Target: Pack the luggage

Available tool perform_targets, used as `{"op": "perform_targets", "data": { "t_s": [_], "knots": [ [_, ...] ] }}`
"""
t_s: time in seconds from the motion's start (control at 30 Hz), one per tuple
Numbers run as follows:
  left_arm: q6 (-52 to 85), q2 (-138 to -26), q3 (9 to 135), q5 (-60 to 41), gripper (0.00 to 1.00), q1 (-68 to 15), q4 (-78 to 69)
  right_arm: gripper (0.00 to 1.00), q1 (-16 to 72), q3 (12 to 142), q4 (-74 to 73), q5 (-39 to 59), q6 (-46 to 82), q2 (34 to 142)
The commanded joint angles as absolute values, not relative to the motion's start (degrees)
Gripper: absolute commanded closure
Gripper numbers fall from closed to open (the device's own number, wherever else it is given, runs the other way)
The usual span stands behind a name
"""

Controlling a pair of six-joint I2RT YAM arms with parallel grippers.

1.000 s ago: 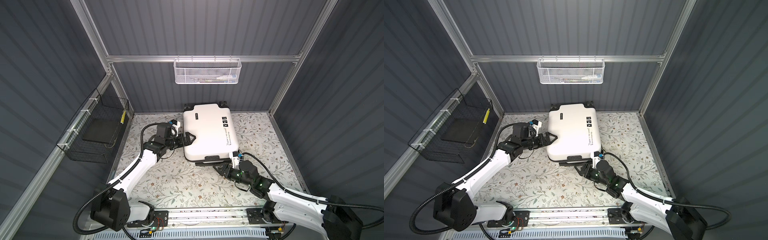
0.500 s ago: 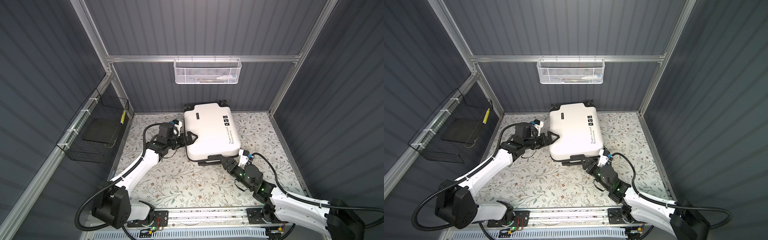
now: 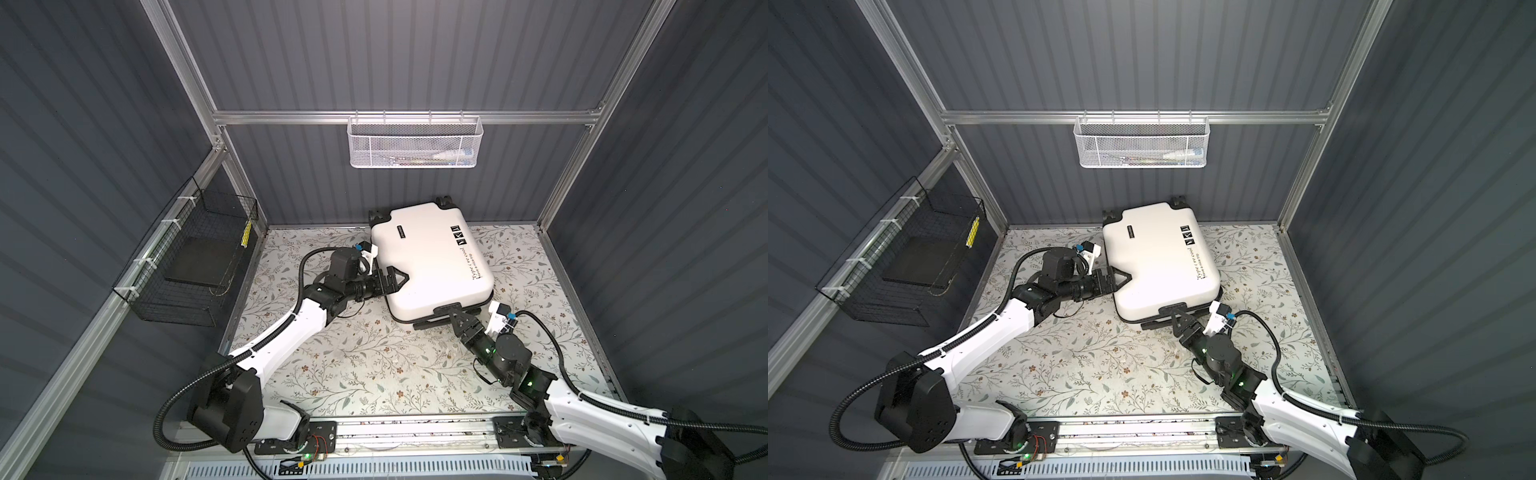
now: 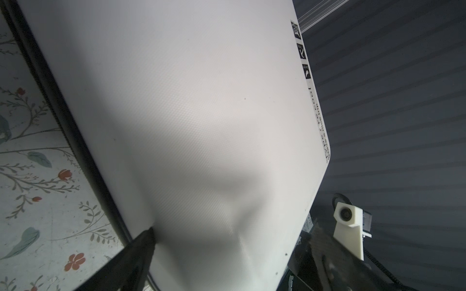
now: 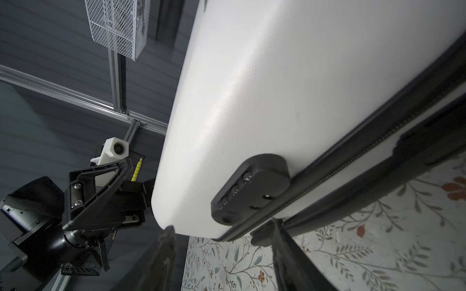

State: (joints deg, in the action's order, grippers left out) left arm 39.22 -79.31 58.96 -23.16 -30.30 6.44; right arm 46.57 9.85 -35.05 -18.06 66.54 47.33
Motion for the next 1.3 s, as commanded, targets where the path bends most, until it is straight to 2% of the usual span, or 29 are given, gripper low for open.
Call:
{"op": "perform_targets", "data": {
  "t_s": [0.0, 0.27, 0.53, 0.8, 1.1, 1.27],
  "knots": [
    [37.55, -77.95, 59.02, -22.10, 0.00, -30.85, 8.74, 0.38, 43.94, 8.90, -34.37, -17.71, 66.50, 45.68],
    [35.56, -74.10, 59.74, -11.20, 0.00, -29.89, 13.60, 0.34, 34.32, 10.19, -33.67, -4.85, 66.53, 46.42],
    [35.99, -67.90, 57.72, -8.87, 0.00, -21.34, 16.88, 0.37, 33.85, 11.24, -39.95, -1.26, 66.62, 53.28],
    [35.95, -64.84, 54.48, -8.34, 0.00, -20.74, 18.87, 0.42, 33.84, 12.48, -42.56, -1.20, 66.62, 56.50],
    [36.60, -63.50, 51.01, -8.55, 0.00, -20.74, 18.54, 0.51, 33.76, 13.05, -45.31, -1.41, 66.62, 59.35],
    [37.00, -62.86, 49.70, -9.04, 0.00, -20.72, 18.01, 0.65, 33.77, 13.44, -46.32, -1.55, 66.62, 60.12]
  ]
}}
